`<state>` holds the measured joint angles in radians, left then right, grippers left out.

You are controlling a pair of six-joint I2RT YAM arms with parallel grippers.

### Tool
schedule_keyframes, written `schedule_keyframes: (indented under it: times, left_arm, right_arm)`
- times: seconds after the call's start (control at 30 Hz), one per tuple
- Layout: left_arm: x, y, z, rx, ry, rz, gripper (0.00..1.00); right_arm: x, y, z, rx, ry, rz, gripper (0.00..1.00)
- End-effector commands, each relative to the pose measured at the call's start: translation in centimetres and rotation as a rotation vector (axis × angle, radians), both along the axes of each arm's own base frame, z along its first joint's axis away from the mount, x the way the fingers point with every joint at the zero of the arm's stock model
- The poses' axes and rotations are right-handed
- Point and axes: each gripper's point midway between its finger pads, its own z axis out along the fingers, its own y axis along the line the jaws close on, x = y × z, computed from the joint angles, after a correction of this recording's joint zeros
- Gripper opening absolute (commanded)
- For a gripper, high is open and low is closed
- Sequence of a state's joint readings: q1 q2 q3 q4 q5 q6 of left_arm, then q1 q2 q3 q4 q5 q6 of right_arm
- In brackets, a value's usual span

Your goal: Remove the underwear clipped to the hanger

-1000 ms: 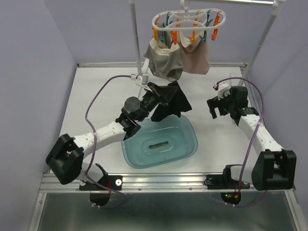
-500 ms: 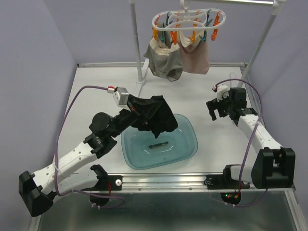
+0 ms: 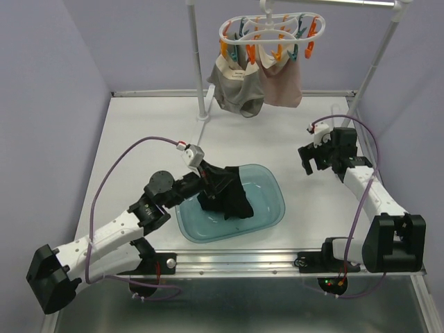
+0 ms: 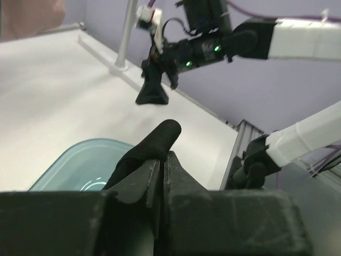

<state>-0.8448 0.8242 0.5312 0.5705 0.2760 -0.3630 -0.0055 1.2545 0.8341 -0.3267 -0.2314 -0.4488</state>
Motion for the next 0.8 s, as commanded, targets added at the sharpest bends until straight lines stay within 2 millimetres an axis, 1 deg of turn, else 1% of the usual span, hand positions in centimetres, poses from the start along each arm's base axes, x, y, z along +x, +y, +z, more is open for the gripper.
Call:
schedule_keyframes:
  times: [0.0, 0.03, 0.07, 0.1, 0.13, 0.17, 0.2, 0.23, 0.3, 0.33, 0.37, 0.4, 0.43, 0.47, 0.5, 0.53, 0.57, 0.6, 0.63, 0.7, 0.73, 0.77]
  left_arm:
    - [0.8, -0.5, -2.2, 0.020, 0.048, 0.021, 0.35]
    - [1.0, -0.5, -2.9, 0.032, 0.057, 0.032, 0.43]
    - [1.1, -0.5, -3.6, 0.045, 0.067, 0.043, 0.60]
    - [1.2, -0.4, -3.9, 0.051, 0.068, 0.055, 0.66]
    - [1.6, 0.0, -4.0, 0.054, 0.064, 0.086, 0.77]
    - [1.7, 0.2, -4.1, 0.056, 0.063, 0.100, 0.78]
    - [1.9, 0.4, -4.1, 0.059, 0.059, 0.116, 0.96]
    - [2.1, 1.0, -3.7, 0.060, 0.044, 0.150, 0.99]
    - [2.5, 1.8, -3.5, 0.064, 0.027, 0.190, 0.99]
    - [2.8, 2.6, -3.1, 0.057, 0.019, 0.232, 0.99]
    - [2.9, 3.1, -3.3, 0.065, 0.008, 0.254, 0.99]
    - [3.1, 3.8, -2.8, 0.051, -0.001, 0.288, 0.99]
    - [3.5, 4.5, -2.8, 0.046, 0.000, 0.331, 0.99]
    - [3.6, 4.9, -3.0, 0.046, -0.002, 0.348, 0.99]
    - [3.7, 5.4, -3.0, 0.043, 0.001, 0.371, 0.99]
    - [3.9, 6.2, -2.8, 0.028, 0.002, 0.407, 0.99]
    - [4.0, 6.5, -3.1, 0.033, 0.006, 0.422, 0.99]
    - [3.9, 7.0, -2.9, 0.021, 0.004, 0.438, 0.99]
    - [4.2, 7.6, -2.9, 0.009, 0.016, 0.475, 0.99]
    - [4.3, 8.5, -3.3, -0.003, 0.035, 0.516, 0.99]
    - [4.4, 9.3, -3.1, -0.020, 0.043, 0.549, 0.99]
    - [4.4, 9.6, -3.0, -0.029, 0.045, 0.559, 0.99]
  right_arm:
    - [0.2, 1.1, 2.1, 0.054, -0.087, 0.055, 1.00]
    - [0.1, 1.5, 2.6, 0.070, -0.099, 0.072, 1.00]
    - [0.0, 2.6, 3.2, 0.110, -0.109, 0.119, 1.00]
    - [0.0, 2.6, 3.4, 0.110, -0.117, 0.120, 1.00]
    - [-0.3, 3.8, 4.0, 0.152, -0.128, 0.180, 1.00]
    - [-0.5, 4.4, 4.3, 0.173, -0.131, 0.209, 1.00]
    - [-0.6, 4.9, 4.8, 0.189, -0.144, 0.241, 1.00]
    - [-0.8, 5.9, 5.8, 0.220, -0.165, 0.300, 1.00]
    - [-1.1, 6.8, 7.0, 0.243, -0.195, 0.364, 1.00]
    - [-1.5, 7.7, 7.8, 0.266, -0.216, 0.425, 1.00]
    - [-1.4, 8.2, 8.9, 0.278, -0.239, 0.458, 1.00]
    - [-1.5, 8.6, 9.5, 0.293, -0.252, 0.487, 1.00]
    - [-1.8, 9.5, 10.4, 0.329, -0.262, 0.539, 1.00]
    - [-1.5, 9.9, 12.1, 0.341, -0.292, 0.566, 1.00]
    - [-1.4, 10.3, 12.7, 0.359, -0.293, 0.582, 1.00]
    - [-0.9, 10.8, 12.7, 0.393, -0.267, 0.583, 1.00]
    - [-0.2, 11.1, 14.5, 0.394, -0.297, 0.597, 1.00]
    - [0.0, 12.1, 15.1, 0.402, -0.297, 0.622, 1.00]
    - [0.7, 13.2, 15.1, 0.408, -0.276, 0.626, 1.00]
    - [1.7, 14.3, 16.3, 0.386, -0.297, 0.630, 1.00]
    - [3.0, 14.5, 18.1, 0.344, -0.347, 0.601, 1.00]
    - [3.4, 15.7, 18.0, 0.331, -0.341, 0.609, 1.00]
